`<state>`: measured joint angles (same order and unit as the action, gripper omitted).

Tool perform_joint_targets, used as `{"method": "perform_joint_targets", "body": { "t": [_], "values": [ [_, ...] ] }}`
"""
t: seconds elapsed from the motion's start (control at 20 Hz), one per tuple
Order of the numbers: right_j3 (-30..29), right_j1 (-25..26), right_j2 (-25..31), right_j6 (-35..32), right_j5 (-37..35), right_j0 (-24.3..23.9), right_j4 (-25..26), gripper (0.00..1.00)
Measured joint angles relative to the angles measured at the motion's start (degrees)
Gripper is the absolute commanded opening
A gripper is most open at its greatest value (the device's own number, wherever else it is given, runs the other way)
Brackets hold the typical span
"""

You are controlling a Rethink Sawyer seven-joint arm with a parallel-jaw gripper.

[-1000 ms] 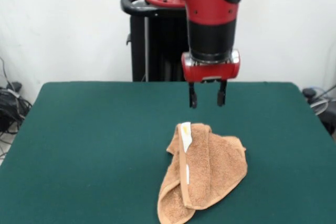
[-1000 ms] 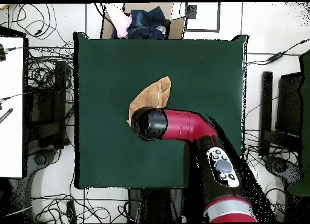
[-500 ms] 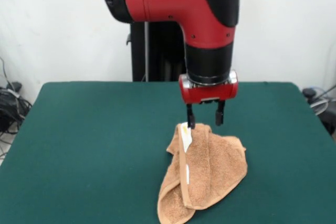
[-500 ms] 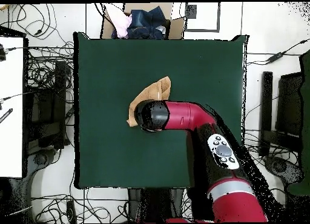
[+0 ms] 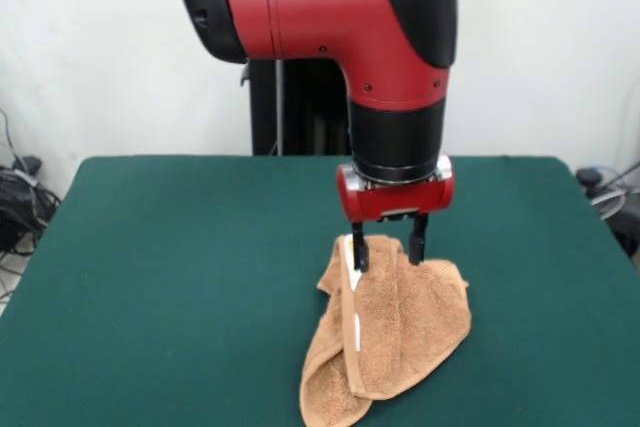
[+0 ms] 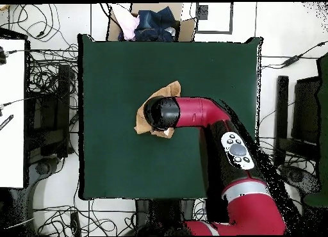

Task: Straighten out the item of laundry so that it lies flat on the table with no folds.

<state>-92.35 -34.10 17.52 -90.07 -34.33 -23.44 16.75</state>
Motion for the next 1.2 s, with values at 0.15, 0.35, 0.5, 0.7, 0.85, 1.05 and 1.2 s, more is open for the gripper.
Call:
{"method": "perform_joint_targets", "body": {
  "t": [0.15,0.35,0.5,0.7,0.85,1.05,1.2],
  "values": [
    [1.22,0.07,0.2,0.0,-0.57,-0.12,1.14,1.0],
    [2.47,0.09,0.2,0.0,-0.69,-0.34,2.88,1.0],
    [3.14,0.35,0.55,0.0,-0.68,-1.42,4.82,1.0],
    [3.22,1.52,1.7,0.0,-0.68,-3.82,6.65,1.0],
    [3.22,3.39,2.47,0.0,-0.68,-6.01,8.14,1.0],
    [3.23,5.49,3.24,0.0,-0.46,-7.73,9.82,1.0],
    [3.23,7.36,3.61,0.0,0.3,-8.75,11.3,1.0]
  ]
}}
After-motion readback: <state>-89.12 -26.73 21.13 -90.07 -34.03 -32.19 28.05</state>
